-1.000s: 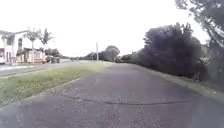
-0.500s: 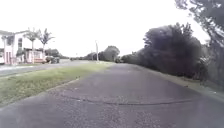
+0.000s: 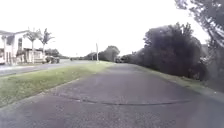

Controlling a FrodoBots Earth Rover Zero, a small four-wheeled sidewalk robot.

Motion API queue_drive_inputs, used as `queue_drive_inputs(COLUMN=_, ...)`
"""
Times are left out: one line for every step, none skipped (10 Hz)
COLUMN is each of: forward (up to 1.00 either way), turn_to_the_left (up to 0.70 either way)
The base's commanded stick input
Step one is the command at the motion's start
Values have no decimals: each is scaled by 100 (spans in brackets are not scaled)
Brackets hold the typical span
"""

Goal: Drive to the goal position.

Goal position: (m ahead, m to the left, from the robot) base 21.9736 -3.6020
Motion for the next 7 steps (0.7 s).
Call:
queue_drive_inputs(forward=5, turn_to_the_left=0)
queue_drive_inputs(forward=6, turn_to_the_left=0)
queue_drive_inputs(forward=5, turn_to_the_left=0)
queue_drive_inputs(forward=5, turn_to_the_left=0)
queue_drive_inputs(forward=5, turn_to_the_left=0)
queue_drive_inputs(forward=5, turn_to_the_left=0)
queue_drive_inputs(forward=6, turn_to_the_left=0)
